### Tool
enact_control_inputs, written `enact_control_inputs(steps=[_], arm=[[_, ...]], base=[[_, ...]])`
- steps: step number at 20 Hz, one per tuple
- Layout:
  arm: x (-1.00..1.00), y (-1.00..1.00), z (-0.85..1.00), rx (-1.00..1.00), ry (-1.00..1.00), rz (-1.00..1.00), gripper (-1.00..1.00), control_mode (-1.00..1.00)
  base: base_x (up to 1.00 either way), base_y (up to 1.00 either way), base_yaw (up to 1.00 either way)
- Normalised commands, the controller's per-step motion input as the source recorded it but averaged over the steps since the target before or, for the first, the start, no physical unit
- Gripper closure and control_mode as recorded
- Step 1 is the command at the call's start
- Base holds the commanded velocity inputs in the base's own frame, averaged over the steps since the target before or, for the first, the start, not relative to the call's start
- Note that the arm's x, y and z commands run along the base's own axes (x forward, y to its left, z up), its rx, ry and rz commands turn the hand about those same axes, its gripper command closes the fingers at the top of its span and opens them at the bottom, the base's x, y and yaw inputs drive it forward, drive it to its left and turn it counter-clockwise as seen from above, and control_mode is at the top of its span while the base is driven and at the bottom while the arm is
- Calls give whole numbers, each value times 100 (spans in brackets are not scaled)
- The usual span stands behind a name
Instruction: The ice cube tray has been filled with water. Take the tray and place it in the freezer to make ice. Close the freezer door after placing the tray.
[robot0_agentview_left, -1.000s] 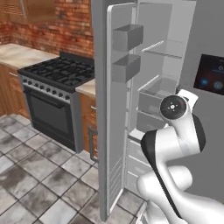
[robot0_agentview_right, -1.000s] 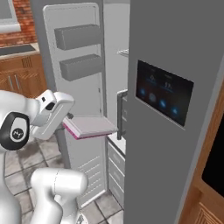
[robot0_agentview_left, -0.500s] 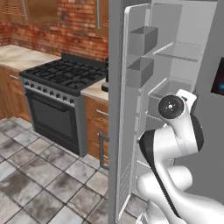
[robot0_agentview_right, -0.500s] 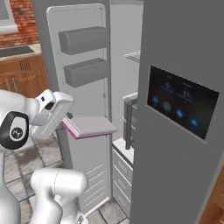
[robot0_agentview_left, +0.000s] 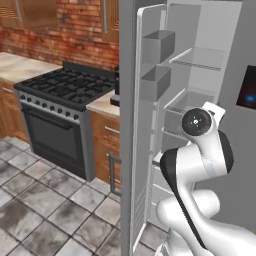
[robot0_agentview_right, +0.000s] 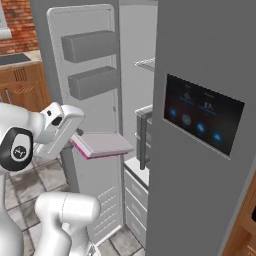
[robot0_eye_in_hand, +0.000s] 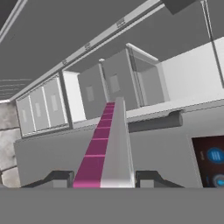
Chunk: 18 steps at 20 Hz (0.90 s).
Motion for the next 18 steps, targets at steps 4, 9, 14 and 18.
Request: enact_control_inputs(steps=[4,9,14,18], arm=[[0,0,0,0,0,0,100,100],[0,0,0,0,0,0,100,100],[0,0,0,0,0,0,100,100],[0,0,0,0,0,0,100,100]], base=[[21,3,-7],[8,5,-2],[5,6,-1],[4,6,-1]])
